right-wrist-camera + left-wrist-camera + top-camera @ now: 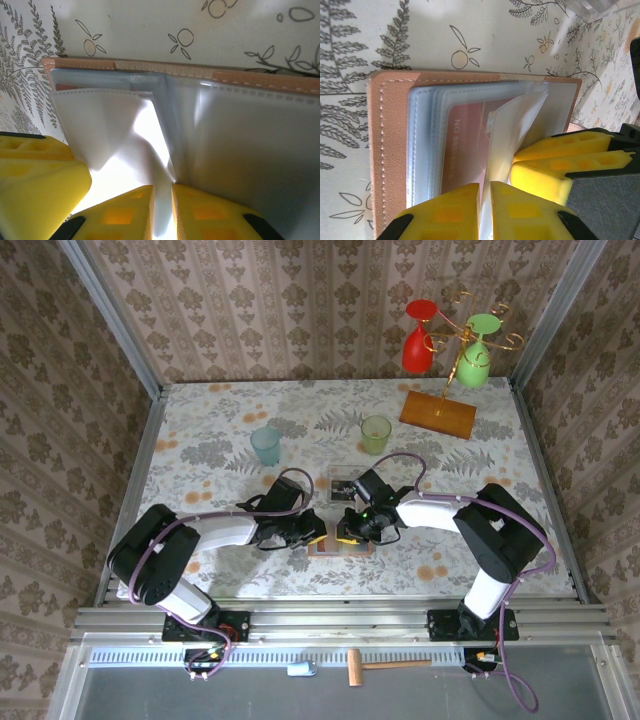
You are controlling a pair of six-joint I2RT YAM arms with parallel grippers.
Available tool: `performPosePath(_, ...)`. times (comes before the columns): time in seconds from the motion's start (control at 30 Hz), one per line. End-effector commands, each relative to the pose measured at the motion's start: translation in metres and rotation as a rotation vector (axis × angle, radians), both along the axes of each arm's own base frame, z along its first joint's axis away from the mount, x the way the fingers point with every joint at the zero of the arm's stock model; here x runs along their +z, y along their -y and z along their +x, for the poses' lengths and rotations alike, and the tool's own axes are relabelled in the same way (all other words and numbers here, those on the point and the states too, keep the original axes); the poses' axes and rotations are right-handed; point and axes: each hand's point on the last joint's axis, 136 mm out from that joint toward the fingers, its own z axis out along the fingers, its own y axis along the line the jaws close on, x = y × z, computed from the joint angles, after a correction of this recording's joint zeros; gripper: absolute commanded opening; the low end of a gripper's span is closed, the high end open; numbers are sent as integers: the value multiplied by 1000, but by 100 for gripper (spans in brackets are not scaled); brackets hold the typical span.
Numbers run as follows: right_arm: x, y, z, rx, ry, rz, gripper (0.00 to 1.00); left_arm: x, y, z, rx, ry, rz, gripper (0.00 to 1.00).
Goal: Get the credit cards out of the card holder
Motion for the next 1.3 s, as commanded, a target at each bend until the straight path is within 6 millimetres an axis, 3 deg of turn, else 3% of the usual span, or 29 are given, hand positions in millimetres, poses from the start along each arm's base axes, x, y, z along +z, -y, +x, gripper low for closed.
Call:
performPosePath(0.0, -1, 5, -4, -18, -22, -5, 18, 14, 10, 1, -15, 19, -41, 14)
performPosePath(0.77, 39, 14, 3, -53, 64, 12, 21, 22, 10, 2, -14, 36, -45, 17)
performPosePath(1.27, 47, 26, 6, -77, 83, 11, 21, 37, 17, 9, -22, 66, -67, 15)
